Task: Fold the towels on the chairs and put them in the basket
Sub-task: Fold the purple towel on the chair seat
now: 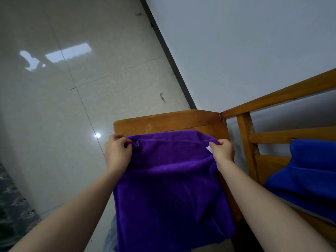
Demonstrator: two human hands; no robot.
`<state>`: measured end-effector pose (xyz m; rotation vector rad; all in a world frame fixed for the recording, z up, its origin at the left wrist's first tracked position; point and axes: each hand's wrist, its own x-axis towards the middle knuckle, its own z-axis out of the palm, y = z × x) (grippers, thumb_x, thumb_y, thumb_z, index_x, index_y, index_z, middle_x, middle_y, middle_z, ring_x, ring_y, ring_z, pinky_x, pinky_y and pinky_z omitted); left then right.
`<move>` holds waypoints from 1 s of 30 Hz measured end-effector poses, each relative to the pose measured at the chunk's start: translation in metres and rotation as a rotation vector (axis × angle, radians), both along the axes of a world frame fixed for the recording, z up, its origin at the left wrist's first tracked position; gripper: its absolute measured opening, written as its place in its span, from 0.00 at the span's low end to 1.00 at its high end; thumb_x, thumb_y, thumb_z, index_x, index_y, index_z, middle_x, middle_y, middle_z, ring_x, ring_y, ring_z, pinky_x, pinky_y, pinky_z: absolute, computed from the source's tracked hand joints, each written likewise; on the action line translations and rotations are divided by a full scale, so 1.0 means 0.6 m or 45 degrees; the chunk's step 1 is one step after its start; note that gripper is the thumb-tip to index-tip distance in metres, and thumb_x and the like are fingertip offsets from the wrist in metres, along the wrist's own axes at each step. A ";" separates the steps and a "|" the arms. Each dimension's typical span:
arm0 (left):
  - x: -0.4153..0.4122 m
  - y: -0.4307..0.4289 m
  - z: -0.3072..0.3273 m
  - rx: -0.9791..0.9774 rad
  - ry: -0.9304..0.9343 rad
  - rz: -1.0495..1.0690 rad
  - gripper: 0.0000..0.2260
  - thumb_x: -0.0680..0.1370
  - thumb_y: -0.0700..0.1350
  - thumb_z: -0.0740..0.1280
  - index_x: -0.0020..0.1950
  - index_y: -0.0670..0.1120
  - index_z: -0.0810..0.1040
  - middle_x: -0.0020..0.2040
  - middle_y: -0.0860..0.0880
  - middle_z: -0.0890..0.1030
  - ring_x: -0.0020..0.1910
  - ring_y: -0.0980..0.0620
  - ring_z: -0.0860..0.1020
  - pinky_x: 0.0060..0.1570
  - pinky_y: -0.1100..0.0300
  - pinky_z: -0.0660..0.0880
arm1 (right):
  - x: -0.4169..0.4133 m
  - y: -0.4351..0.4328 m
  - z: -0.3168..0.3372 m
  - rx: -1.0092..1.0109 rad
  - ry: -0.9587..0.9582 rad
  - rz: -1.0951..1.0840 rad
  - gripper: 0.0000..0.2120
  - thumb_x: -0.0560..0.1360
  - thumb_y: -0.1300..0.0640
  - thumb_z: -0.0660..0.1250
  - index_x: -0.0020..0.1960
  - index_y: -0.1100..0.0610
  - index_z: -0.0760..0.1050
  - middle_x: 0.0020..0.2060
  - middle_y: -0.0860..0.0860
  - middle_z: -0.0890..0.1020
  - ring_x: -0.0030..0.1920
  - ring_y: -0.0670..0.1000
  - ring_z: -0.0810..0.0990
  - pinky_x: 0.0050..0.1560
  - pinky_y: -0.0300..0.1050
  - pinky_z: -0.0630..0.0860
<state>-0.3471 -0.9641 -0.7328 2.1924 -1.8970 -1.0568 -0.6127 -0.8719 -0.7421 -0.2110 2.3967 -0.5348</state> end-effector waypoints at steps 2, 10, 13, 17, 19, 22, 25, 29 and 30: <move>0.006 -0.009 0.000 0.020 -0.049 -0.085 0.09 0.77 0.42 0.64 0.53 0.44 0.82 0.59 0.45 0.77 0.59 0.43 0.70 0.55 0.50 0.68 | 0.001 0.006 0.004 -0.058 -0.011 -0.034 0.11 0.76 0.59 0.65 0.57 0.61 0.73 0.45 0.51 0.74 0.44 0.49 0.73 0.42 0.43 0.71; 0.042 -0.013 0.038 0.120 0.292 0.017 0.06 0.76 0.38 0.66 0.50 0.42 0.82 0.49 0.43 0.80 0.50 0.45 0.76 0.49 0.50 0.76 | -0.006 0.013 0.050 -0.326 -0.064 -0.142 0.06 0.75 0.58 0.66 0.51 0.56 0.73 0.47 0.52 0.78 0.48 0.50 0.77 0.44 0.42 0.74; 0.066 -0.013 0.079 0.105 0.511 0.165 0.05 0.74 0.34 0.67 0.47 0.41 0.81 0.42 0.46 0.80 0.42 0.51 0.78 0.38 0.64 0.77 | -0.007 0.003 0.096 -0.434 -0.134 -0.239 0.04 0.74 0.59 0.67 0.48 0.56 0.74 0.45 0.51 0.78 0.45 0.49 0.78 0.42 0.40 0.74; 0.116 -0.023 0.163 0.005 0.774 0.289 0.08 0.72 0.29 0.67 0.42 0.39 0.83 0.41 0.50 0.76 0.39 0.58 0.75 0.37 0.75 0.72 | -0.025 -0.017 0.199 -0.697 -0.331 -0.328 0.04 0.73 0.59 0.68 0.42 0.52 0.74 0.37 0.47 0.81 0.40 0.44 0.80 0.38 0.37 0.76; 0.142 -0.030 0.210 -0.013 0.933 0.301 0.17 0.70 0.28 0.66 0.33 0.49 0.84 0.43 0.51 0.78 0.40 0.61 0.78 0.40 0.73 0.74 | -0.035 -0.024 0.248 -0.842 -0.447 -0.268 0.05 0.73 0.61 0.67 0.41 0.53 0.74 0.31 0.45 0.81 0.35 0.43 0.80 0.37 0.35 0.77; 0.175 -0.035 0.288 -0.069 1.040 0.208 0.22 0.70 0.27 0.65 0.32 0.53 0.84 0.40 0.54 0.84 0.41 0.63 0.80 0.44 0.72 0.76 | -0.030 -0.030 0.312 -0.943 -0.553 -0.137 0.05 0.72 0.63 0.66 0.41 0.54 0.73 0.29 0.46 0.82 0.35 0.45 0.80 0.35 0.35 0.78; 0.201 -0.042 0.338 -0.171 1.102 0.174 0.24 0.69 0.25 0.64 0.32 0.54 0.84 0.35 0.57 0.84 0.38 0.62 0.81 0.45 0.71 0.76 | -0.014 -0.049 0.359 -1.095 -0.603 -0.081 0.05 0.73 0.64 0.65 0.41 0.55 0.72 0.30 0.46 0.83 0.35 0.44 0.82 0.34 0.35 0.78; 0.239 -0.061 0.384 -0.303 1.264 0.236 0.12 0.70 0.33 0.68 0.36 0.49 0.84 0.36 0.55 0.84 0.39 0.59 0.82 0.46 0.69 0.77 | 0.009 -0.082 0.413 -1.236 -0.550 -0.045 0.06 0.75 0.64 0.64 0.41 0.55 0.73 0.33 0.46 0.82 0.37 0.44 0.81 0.38 0.36 0.79; 0.241 -0.066 0.395 -0.320 1.303 0.227 0.02 0.68 0.40 0.72 0.38 0.46 0.83 0.37 0.55 0.84 0.40 0.59 0.82 0.46 0.69 0.77 | 0.013 -0.089 0.423 -1.269 -0.558 -0.041 0.05 0.75 0.64 0.64 0.43 0.55 0.73 0.37 0.47 0.81 0.40 0.45 0.80 0.42 0.37 0.79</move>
